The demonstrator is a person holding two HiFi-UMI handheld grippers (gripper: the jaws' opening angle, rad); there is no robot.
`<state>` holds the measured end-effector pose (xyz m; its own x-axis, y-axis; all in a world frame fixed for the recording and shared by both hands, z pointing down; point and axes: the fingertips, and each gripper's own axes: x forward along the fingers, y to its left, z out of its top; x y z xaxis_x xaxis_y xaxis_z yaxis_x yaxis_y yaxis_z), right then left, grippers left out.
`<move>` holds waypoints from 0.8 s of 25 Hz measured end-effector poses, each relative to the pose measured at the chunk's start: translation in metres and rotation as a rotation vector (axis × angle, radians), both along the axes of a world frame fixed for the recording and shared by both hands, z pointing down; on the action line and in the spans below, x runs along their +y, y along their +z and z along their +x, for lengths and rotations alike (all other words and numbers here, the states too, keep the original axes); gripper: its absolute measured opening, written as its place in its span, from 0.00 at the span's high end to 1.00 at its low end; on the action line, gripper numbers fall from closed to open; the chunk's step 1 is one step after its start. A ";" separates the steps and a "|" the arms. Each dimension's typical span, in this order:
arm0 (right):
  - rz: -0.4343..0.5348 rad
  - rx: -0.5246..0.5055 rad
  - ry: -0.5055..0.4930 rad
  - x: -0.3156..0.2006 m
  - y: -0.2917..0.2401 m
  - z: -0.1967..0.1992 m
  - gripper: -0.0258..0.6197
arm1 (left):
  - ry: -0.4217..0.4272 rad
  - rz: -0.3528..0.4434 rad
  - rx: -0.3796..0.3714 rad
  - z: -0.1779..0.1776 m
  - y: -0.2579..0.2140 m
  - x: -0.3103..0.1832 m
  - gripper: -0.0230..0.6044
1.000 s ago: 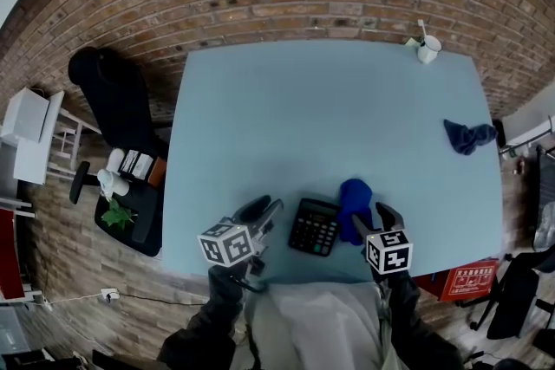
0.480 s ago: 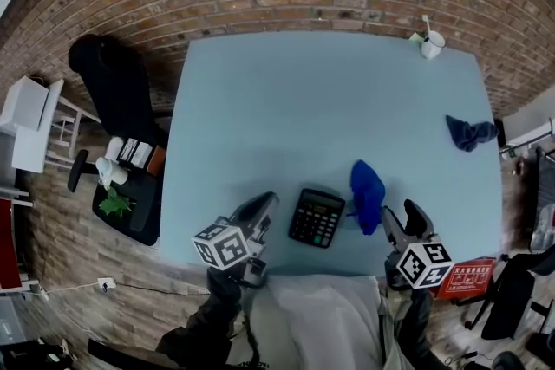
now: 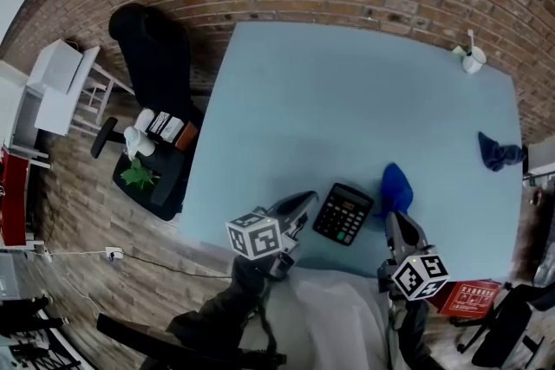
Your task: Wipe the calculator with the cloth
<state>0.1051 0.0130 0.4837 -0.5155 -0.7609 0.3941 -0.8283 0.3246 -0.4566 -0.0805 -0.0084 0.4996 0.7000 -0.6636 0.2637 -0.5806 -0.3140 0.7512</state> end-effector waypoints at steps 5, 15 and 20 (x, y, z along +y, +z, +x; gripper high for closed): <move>-0.026 0.017 -0.043 0.005 0.009 -0.013 0.96 | -0.002 -0.023 0.007 -0.001 0.005 0.006 0.95; -0.057 0.039 -0.057 0.009 0.019 -0.017 0.96 | 0.025 -0.056 0.014 0.008 0.011 0.010 0.95; -0.057 0.050 -0.088 0.011 0.021 -0.024 0.96 | 0.032 -0.065 0.018 0.012 0.013 0.009 0.95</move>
<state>0.0812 0.0244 0.5047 -0.5581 -0.6891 0.4623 -0.8199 0.3723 -0.4349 -0.0686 0.0010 0.5124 0.7259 -0.6226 0.2924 -0.5569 -0.2825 0.7811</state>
